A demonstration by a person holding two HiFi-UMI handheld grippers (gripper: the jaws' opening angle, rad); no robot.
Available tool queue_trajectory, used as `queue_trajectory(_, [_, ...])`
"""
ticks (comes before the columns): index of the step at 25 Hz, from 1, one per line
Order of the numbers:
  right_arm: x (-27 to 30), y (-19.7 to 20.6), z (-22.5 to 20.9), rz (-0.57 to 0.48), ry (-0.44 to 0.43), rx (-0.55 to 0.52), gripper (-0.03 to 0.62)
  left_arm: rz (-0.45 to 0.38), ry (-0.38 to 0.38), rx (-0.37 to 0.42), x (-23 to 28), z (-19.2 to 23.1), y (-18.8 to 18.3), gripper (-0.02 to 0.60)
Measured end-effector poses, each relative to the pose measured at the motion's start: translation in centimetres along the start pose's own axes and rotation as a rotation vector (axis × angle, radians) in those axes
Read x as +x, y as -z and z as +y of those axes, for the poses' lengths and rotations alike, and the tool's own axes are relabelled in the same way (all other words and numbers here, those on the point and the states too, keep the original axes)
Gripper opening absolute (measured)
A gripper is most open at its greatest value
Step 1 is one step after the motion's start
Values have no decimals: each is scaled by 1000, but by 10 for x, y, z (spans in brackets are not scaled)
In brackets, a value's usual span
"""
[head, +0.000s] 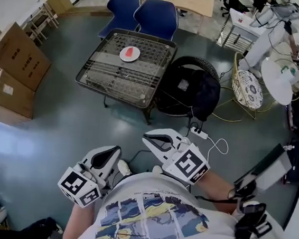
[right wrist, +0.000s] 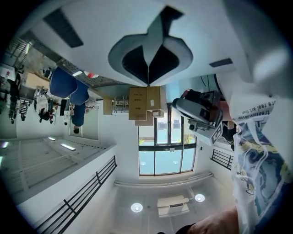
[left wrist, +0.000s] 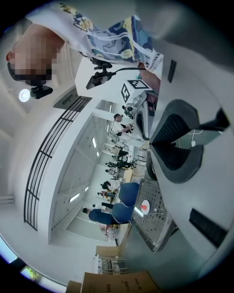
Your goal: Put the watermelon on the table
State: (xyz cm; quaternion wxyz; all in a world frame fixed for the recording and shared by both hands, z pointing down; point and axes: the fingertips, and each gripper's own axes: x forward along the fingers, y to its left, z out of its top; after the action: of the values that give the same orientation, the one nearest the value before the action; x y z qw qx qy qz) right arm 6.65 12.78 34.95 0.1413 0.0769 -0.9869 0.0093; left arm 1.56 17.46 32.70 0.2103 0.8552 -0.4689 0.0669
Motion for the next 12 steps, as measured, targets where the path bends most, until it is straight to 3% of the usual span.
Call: queue_trajectory(12, [-27, 16, 2, 1, 23, 7, 12, 20, 20, 12, 15, -20, 10, 9])
